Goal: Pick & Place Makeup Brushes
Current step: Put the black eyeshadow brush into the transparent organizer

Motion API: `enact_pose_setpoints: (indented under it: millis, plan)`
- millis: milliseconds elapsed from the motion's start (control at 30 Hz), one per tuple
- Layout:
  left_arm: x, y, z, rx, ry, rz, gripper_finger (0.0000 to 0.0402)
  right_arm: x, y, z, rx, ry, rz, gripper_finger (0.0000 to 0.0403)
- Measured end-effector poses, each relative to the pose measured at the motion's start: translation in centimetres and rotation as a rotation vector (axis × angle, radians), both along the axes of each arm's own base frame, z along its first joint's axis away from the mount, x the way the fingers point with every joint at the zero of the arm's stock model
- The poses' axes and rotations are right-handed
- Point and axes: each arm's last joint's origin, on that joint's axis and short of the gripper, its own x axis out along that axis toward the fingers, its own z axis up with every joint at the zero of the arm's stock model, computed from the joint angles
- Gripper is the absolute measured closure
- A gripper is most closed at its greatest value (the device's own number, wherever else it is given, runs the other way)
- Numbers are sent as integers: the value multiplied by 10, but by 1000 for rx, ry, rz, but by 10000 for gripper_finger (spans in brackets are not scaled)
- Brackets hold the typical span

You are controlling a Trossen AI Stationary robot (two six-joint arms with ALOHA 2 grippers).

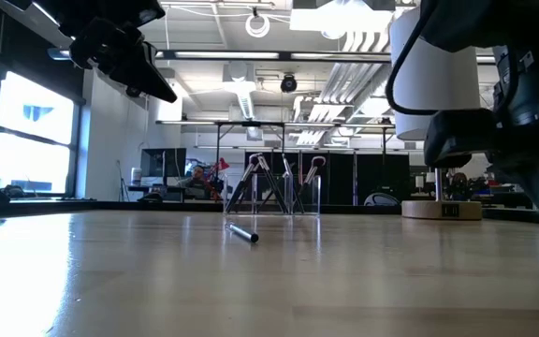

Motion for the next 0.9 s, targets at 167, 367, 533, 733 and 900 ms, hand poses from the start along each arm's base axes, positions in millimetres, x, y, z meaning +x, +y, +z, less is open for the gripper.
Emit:
enact_pose_setpoints:
  millis: [167, 367, 533, 733, 900]
  plan:
    - [0, 0, 0, 0, 0, 0, 401, -3, 0, 0, 10, 36, -4, 295]
    - [0, 0, 0, 0, 0, 0, 401, -10, 5, 0, 30, 97, -11, 295]
    - [0, 0, 0, 0, 0, 0, 401, -8, 11, -1, 65, 66, -16, 295]
    - [0, 0, 0, -1, 0, 0, 401, -6, 10, 0, 88, 59, -36, 295]
    - [0, 0, 0, -1, 1, -1, 401, -4, 12, -1, 107, 36, -39, 295]
